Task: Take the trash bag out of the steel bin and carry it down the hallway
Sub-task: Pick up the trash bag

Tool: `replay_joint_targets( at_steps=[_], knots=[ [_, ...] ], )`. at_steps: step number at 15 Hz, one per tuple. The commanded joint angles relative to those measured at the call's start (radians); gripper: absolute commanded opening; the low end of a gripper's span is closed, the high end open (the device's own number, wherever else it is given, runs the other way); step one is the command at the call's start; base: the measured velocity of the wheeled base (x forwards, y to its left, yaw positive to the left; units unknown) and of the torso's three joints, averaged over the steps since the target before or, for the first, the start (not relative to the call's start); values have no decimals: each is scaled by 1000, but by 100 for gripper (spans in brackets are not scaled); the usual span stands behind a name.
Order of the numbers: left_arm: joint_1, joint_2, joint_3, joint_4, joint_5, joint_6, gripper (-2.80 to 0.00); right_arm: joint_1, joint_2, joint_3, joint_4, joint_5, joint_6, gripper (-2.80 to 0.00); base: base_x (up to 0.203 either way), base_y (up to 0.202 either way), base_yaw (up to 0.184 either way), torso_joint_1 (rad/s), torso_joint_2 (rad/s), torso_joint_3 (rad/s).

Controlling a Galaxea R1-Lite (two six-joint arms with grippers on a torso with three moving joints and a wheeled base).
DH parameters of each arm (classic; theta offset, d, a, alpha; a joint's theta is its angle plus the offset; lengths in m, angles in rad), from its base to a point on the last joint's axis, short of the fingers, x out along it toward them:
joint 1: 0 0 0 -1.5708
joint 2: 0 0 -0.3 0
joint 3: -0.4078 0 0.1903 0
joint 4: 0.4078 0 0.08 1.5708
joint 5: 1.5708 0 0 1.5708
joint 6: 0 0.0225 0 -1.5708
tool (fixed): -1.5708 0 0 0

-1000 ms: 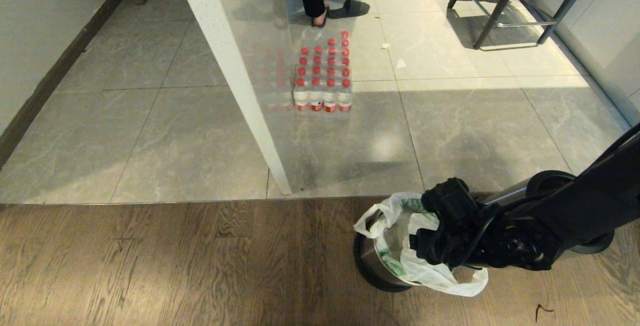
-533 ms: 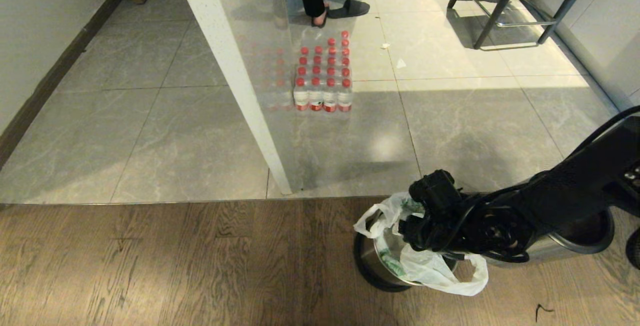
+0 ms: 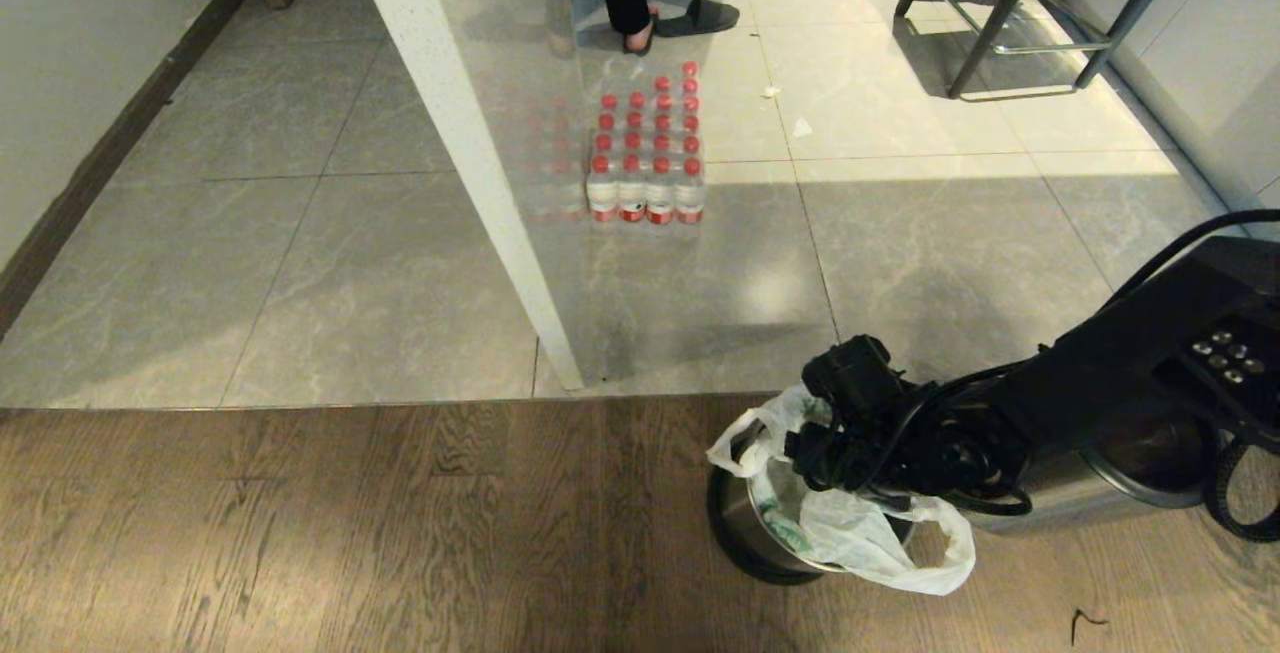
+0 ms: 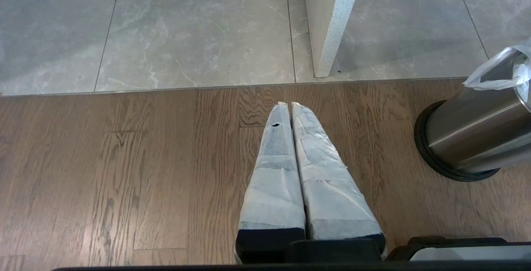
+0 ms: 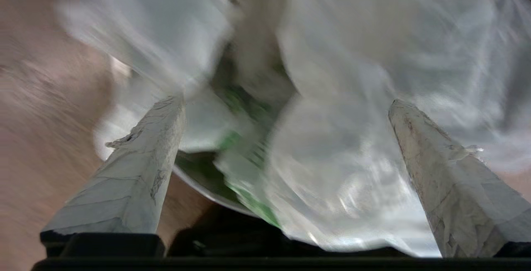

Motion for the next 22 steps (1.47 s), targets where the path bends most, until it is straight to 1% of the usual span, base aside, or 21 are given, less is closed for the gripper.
replay_joint_targets(
  at_steps=[1,4,7,16,20,22],
  knots=[
    [0,0,0,0,0,0,-280,-1,7,-20,1,-2,3,0,0,0,0,0,0,0],
    [0,0,0,0,0,0,-280,1,8,-31,-4,-1,2,0,0,0,0,0,0,0],
    [0,0,0,0,0,0,-280,-1,37,-77,-1,0,2,0,0,0,0,0,0,0],
    [0,0,0,0,0,0,-280,-9,106,-109,-17,-5,-4,0,0,0,0,0,0,0],
    [0,0,0,0,0,0,-280,-18,145,-115,-23,-9,-25,0,0,0,0,0,0,0],
    [0,0,0,0,0,1,-280,-29,162,-116,-63,-8,-33,0,0,0,0,0,0,0]
  ],
)
